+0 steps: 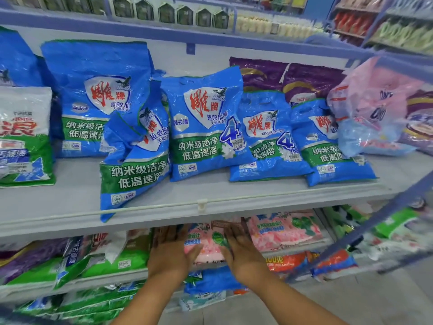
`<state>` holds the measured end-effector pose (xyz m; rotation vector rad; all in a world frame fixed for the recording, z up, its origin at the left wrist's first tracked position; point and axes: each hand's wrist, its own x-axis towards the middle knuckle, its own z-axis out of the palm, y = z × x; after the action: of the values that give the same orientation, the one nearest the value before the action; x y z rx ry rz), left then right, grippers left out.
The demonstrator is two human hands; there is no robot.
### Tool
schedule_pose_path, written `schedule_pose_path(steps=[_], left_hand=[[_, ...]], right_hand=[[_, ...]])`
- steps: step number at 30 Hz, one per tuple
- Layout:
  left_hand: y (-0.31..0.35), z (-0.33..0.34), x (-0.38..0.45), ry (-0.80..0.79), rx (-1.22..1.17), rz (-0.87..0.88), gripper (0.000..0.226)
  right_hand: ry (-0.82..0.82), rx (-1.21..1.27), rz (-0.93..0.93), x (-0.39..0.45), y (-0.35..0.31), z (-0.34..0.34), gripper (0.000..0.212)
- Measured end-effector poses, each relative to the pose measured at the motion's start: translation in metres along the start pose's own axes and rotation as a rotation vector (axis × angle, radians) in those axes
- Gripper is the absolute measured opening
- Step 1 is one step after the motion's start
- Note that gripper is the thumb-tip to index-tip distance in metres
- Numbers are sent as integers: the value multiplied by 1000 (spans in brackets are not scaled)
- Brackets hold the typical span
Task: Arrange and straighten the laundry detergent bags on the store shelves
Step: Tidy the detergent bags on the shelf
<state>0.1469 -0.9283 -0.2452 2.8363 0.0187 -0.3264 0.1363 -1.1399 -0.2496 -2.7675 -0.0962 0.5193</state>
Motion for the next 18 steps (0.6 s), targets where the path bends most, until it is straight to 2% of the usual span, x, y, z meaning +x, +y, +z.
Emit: schedule_pose_path(steps=[2, 5, 9, 11, 18], left_hand=[[9, -4, -6, 0, -1, 3, 68], [30, -9, -24, 22, 35, 25, 57], [83, -20, -62, 80, 25, 51, 49], [117, -29, -83, 113, 12, 56, 48], [237, -68, -145, 225, -81, 150, 61]], right_hand=[[-13, 17, -8, -11, 2, -7, 106], [29, -22, -18, -31, 14, -21, 64], [107, -18, -7, -71, 46, -46, 73], [141, 18, -37, -97, 70, -63, 66], [237, 161, -94, -173, 151, -140, 69]])
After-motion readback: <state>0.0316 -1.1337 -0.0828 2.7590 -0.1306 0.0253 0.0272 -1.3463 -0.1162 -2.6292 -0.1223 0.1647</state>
